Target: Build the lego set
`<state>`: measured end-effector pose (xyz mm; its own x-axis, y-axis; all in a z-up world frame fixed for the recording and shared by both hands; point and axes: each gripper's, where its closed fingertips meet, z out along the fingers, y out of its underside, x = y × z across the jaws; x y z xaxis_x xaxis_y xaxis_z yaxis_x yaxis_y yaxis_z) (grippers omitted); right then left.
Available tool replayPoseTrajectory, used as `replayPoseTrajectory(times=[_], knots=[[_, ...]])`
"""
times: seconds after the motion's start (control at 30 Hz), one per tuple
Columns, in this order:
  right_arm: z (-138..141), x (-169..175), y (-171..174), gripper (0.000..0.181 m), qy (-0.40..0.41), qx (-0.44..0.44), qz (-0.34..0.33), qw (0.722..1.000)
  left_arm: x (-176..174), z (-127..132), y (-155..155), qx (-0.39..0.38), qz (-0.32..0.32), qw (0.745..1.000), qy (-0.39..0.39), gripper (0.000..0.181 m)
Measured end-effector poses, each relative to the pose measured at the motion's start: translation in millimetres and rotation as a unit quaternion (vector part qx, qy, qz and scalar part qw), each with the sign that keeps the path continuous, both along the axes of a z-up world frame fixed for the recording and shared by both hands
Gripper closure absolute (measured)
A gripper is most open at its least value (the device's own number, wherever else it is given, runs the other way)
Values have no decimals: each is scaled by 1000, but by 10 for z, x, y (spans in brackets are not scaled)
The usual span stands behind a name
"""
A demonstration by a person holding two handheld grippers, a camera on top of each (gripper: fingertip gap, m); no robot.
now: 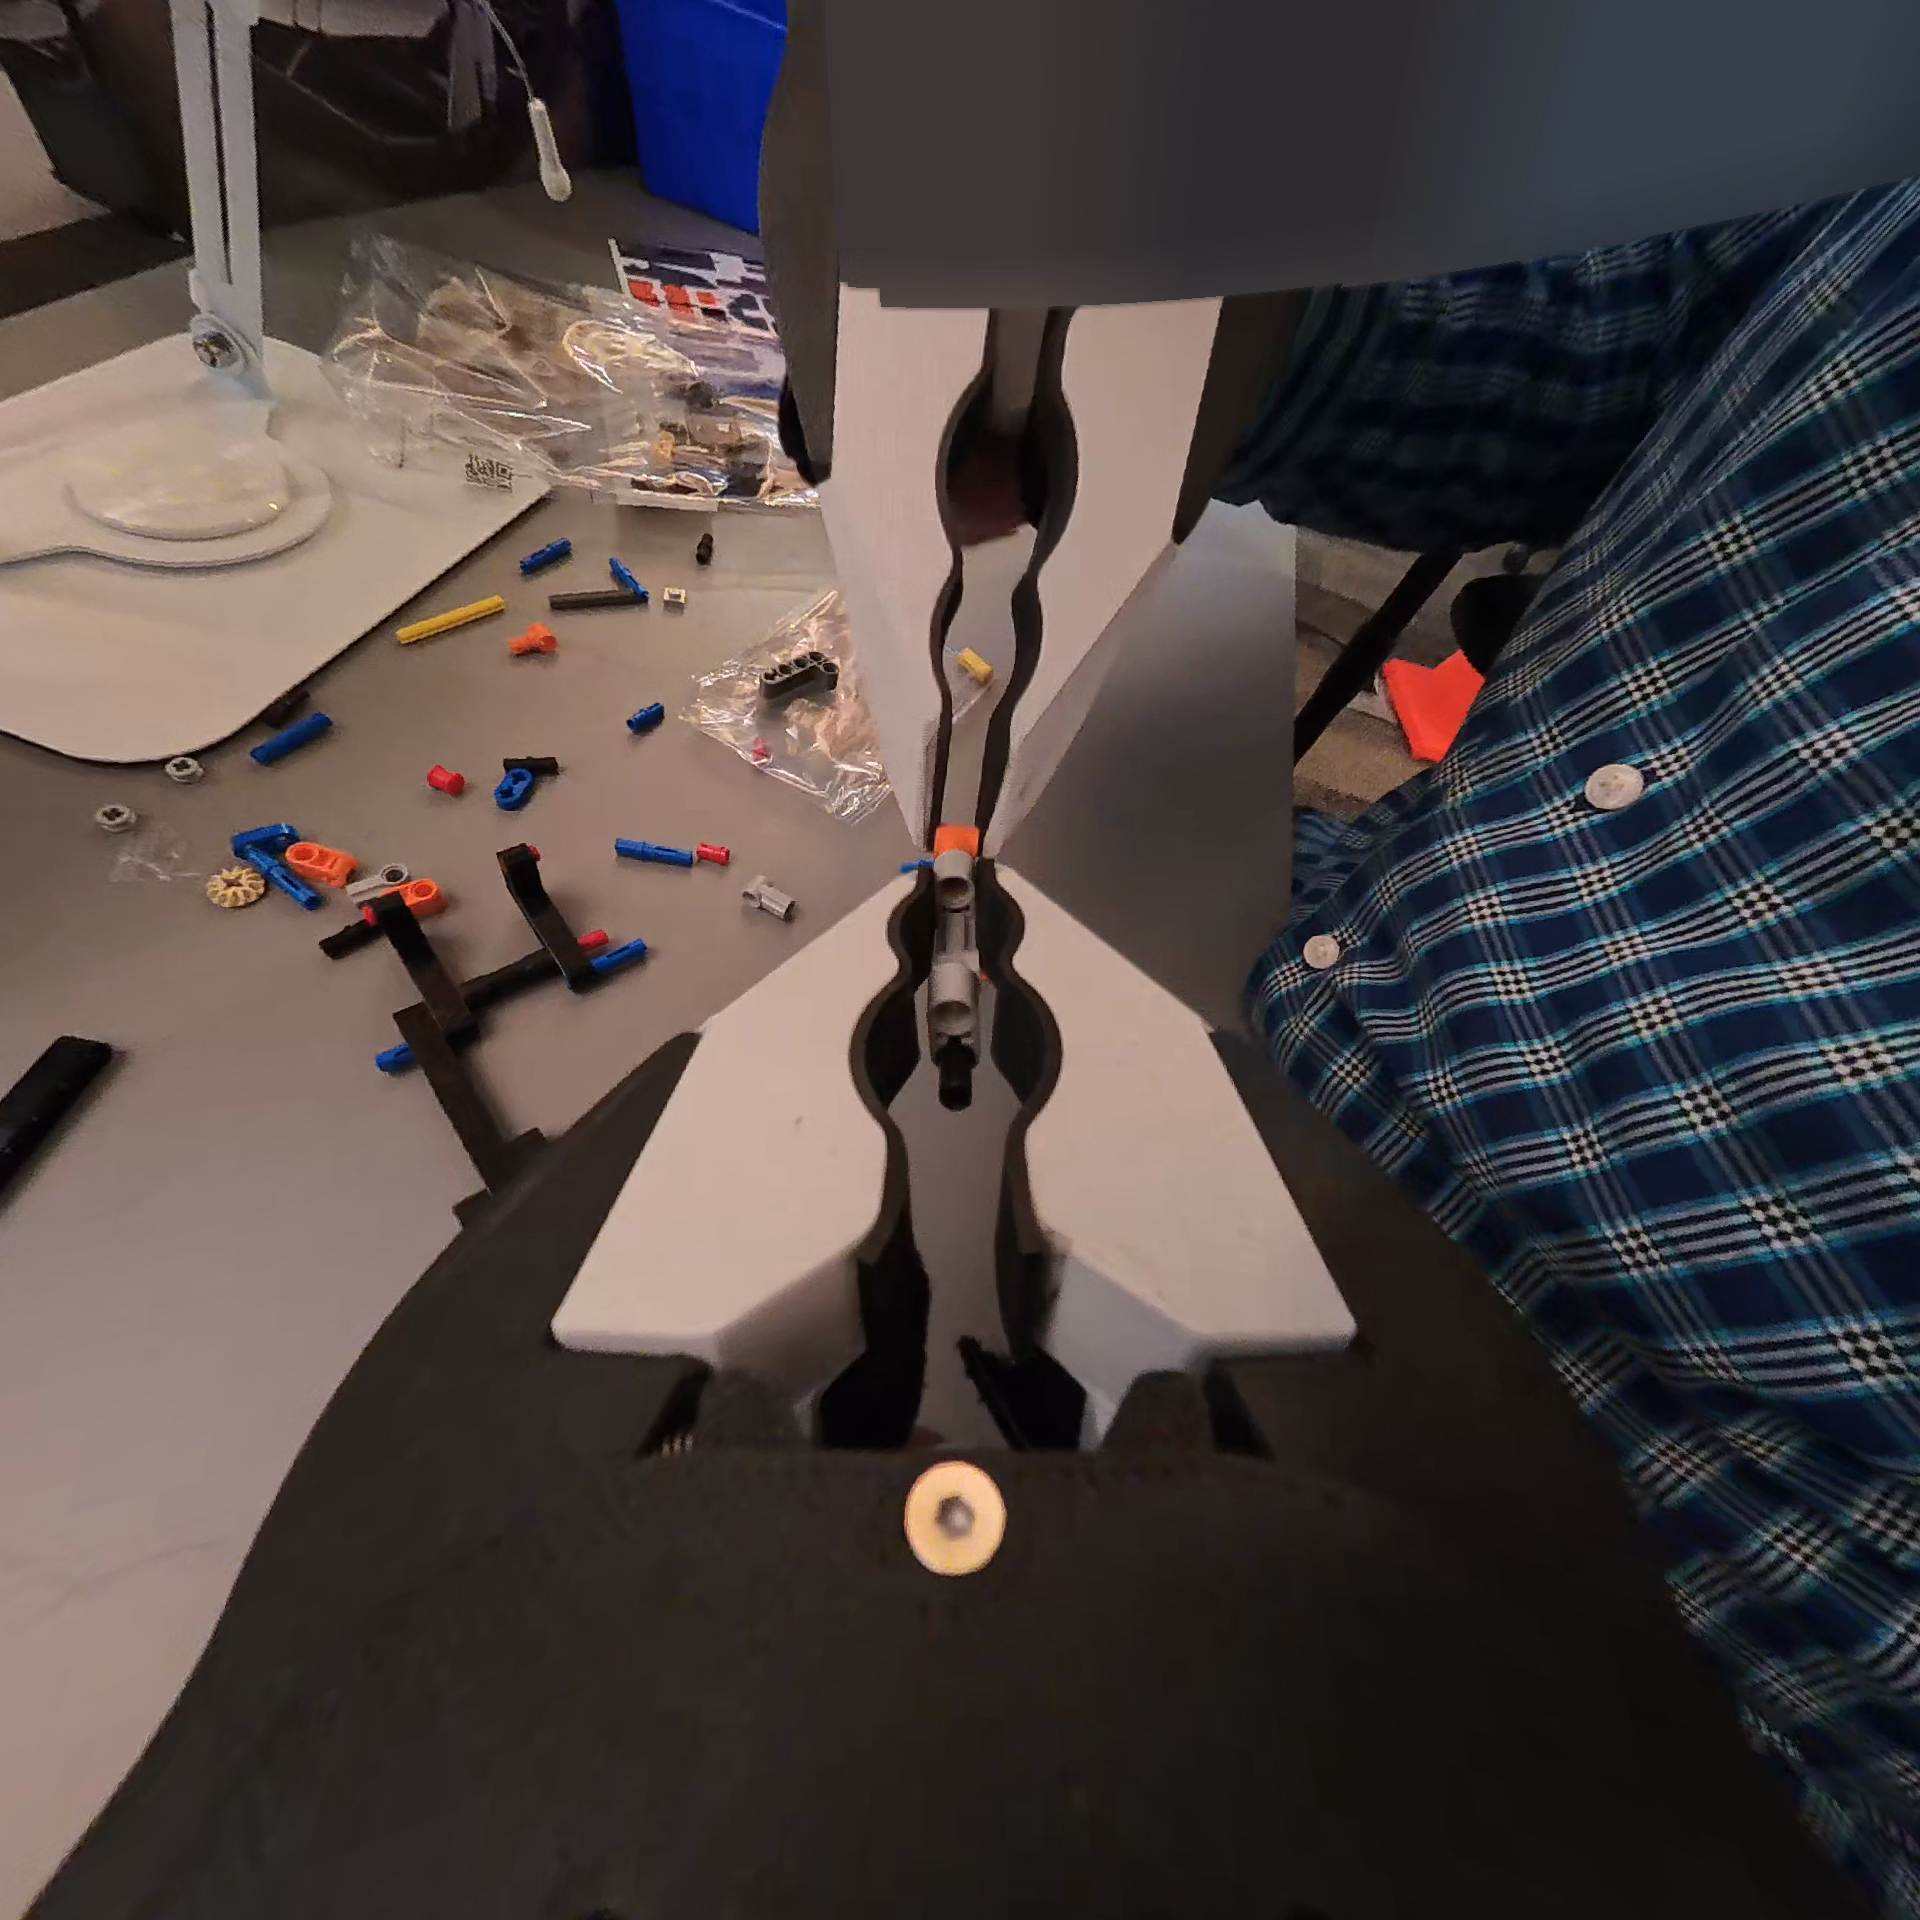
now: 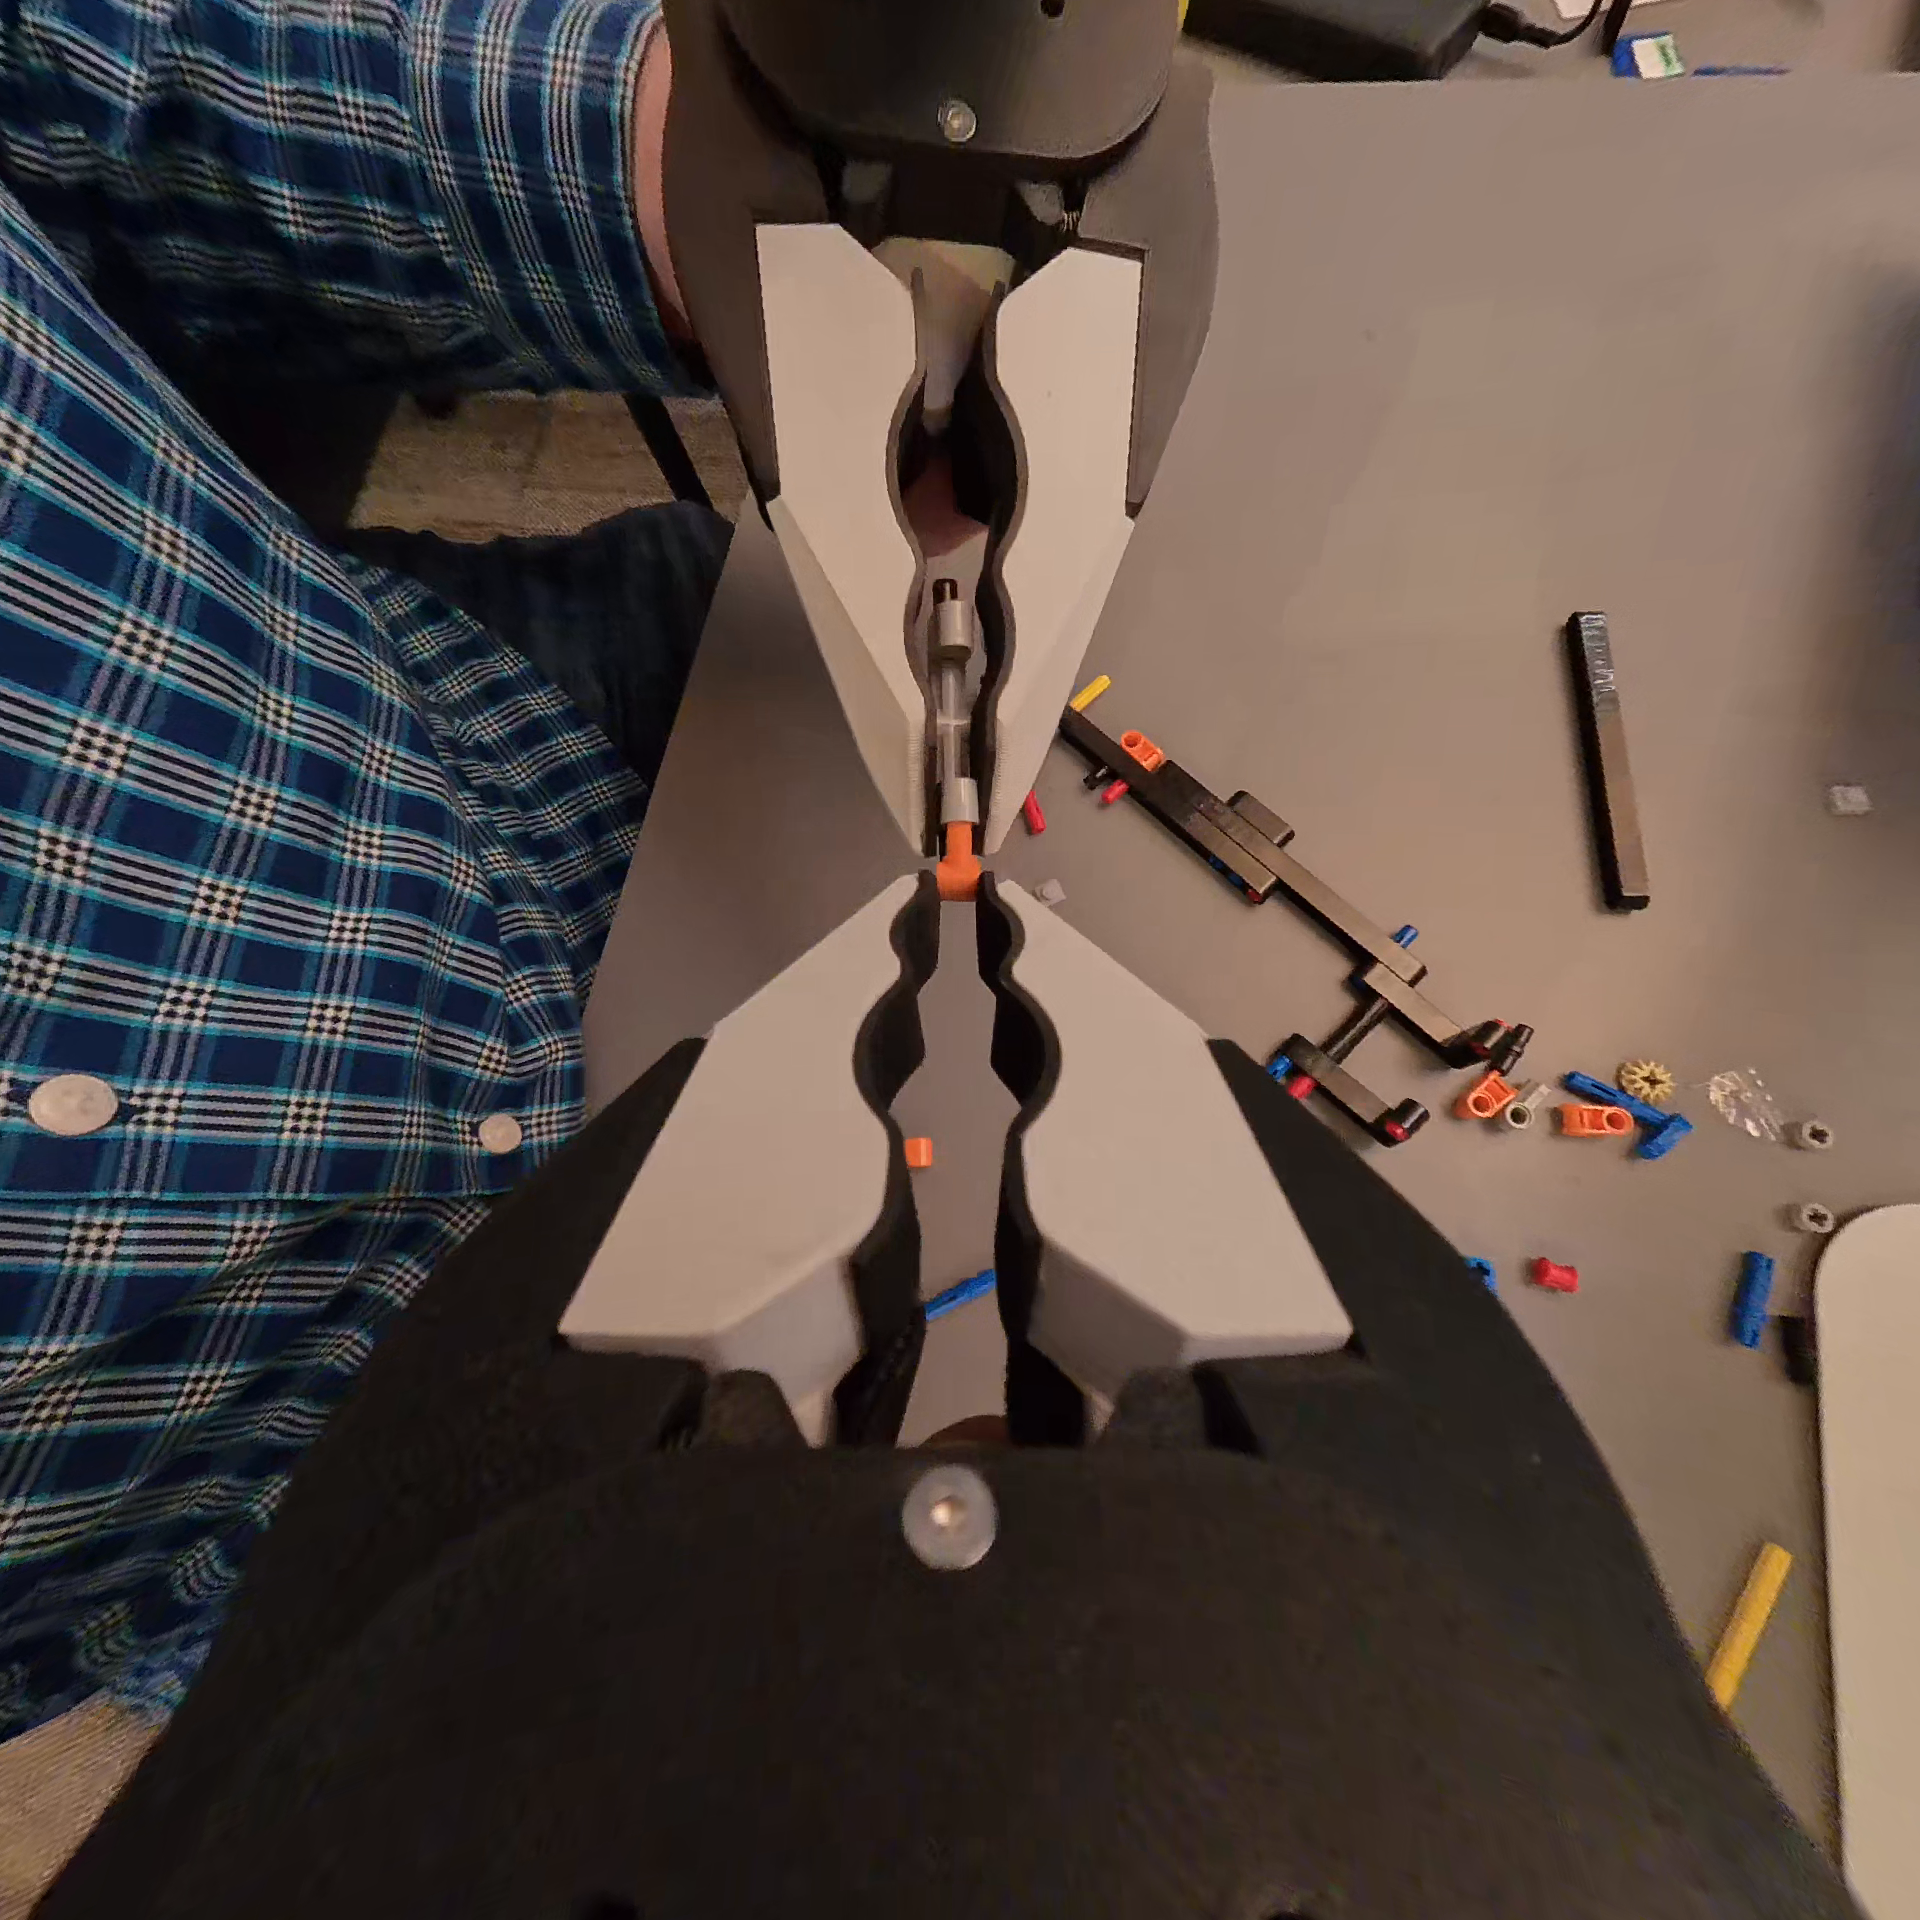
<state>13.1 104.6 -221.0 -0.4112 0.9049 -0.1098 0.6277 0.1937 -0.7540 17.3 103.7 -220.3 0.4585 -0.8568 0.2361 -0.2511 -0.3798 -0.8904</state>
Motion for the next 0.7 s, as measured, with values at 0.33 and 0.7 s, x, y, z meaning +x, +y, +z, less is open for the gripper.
replayPoseTrajectory(times=[0.33,0.7], knots=[[-86,0,-41,177,-32,32,14,999,-1,-129,-32,16,-10,997,72,176],[-262,38,-41,177,-52,42,22,998,36,-322,-35,10,-15,994,109,177]])
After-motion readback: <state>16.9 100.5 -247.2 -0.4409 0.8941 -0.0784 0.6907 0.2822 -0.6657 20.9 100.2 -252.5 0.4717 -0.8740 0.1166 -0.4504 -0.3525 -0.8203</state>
